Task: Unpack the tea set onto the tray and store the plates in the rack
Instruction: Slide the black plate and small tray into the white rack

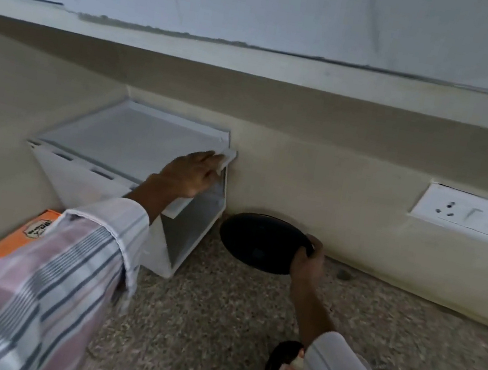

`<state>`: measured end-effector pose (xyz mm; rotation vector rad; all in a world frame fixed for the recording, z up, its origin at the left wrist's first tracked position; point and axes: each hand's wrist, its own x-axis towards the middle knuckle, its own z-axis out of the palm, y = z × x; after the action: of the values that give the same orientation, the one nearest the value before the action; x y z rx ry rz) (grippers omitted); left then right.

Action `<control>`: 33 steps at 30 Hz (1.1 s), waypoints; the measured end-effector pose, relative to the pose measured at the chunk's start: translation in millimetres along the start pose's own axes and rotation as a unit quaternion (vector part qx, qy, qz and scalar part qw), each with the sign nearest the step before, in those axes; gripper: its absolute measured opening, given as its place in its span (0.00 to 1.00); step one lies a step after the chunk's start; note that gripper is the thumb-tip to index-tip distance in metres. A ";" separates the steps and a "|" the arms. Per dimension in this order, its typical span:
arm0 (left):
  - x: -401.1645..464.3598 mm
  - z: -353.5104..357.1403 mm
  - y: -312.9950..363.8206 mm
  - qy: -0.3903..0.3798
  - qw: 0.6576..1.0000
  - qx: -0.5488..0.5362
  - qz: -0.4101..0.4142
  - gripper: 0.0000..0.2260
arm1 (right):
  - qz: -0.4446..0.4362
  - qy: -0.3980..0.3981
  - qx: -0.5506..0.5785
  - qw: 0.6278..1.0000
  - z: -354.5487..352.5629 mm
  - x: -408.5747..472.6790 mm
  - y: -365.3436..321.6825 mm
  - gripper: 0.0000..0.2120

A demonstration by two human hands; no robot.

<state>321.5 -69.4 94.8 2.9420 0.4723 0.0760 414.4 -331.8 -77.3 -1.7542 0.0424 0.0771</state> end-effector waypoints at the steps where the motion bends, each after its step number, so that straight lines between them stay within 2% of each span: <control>1: 1.4 -1.1 -11.0 -0.015 1.000 -0.007 -0.002 0.25 | 0.002 -0.006 0.000 1.000 13.2 -4.0 -0.6 0.15; 5: 3.8 2.9 -47.4 -0.061 0.998 -0.018 -0.003 0.26 | 0.007 -0.024 -0.005 1.000 63.9 -14.9 3.4 0.16; 11: 10.6 12.6 -61.0 -0.073 0.997 0.000 0.027 0.27 | 0.050 -0.050 -0.001 0.998 136.4 -13.6 21.1 0.17; 15: 11.9 17.0 -66.0 -0.074 0.997 0.002 0.037 0.26 | 0.072 -0.081 -0.016 0.994 181.7 -15.7 34.5 0.21; 21: 12.5 21.2 -66.7 -0.065 0.997 -0.008 0.042 0.26 | 0.083 -0.067 -0.002 0.994 246.2 -17.5 48.1 0.17; 23: 13.3 21.6 -67.1 -0.063 0.997 -0.005 0.042 0.26 | 0.088 -0.092 -0.008 0.992 265.9 -19.7 46.6 0.18; 28: 13.5 21.6 -67.5 -0.072 0.997 0.005 0.038 0.26 | 0.050 -0.144 -0.075 0.986 291.5 -34.8 45.5 0.24; 33: 16.2 22.4 -69.0 -0.079 0.996 0.003 0.032 0.27 | 0.022 -0.204 -0.139 0.969 275.3 -31.1 33.5 0.29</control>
<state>317.5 -3.0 61.7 2.9387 0.3550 -0.1499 373.2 -67.8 -158.0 -1.9852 -0.2402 0.4940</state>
